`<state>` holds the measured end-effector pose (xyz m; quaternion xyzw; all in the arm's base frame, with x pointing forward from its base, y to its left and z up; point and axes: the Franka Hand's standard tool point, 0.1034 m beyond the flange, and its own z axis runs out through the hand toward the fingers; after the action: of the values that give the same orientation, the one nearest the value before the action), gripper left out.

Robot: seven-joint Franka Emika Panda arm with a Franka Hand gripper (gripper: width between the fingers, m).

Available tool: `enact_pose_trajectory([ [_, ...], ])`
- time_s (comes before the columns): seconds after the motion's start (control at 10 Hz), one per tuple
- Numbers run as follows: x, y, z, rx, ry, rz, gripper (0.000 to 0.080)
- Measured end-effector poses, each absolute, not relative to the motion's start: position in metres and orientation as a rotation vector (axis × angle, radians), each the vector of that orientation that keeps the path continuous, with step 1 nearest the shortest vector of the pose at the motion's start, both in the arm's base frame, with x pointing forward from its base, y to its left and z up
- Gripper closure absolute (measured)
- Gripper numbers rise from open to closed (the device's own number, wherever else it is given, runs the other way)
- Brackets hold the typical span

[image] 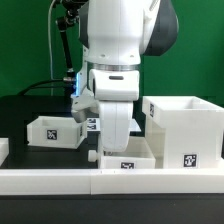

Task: Assemble drawer

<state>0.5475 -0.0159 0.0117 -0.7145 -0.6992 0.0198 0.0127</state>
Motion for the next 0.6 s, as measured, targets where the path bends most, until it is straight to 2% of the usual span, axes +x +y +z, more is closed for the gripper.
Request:
enact_pose_trajectory([
  [0.6,0.5461,-0.0173,0.0113,-2.23,-2.193,0.038,0.0758],
])
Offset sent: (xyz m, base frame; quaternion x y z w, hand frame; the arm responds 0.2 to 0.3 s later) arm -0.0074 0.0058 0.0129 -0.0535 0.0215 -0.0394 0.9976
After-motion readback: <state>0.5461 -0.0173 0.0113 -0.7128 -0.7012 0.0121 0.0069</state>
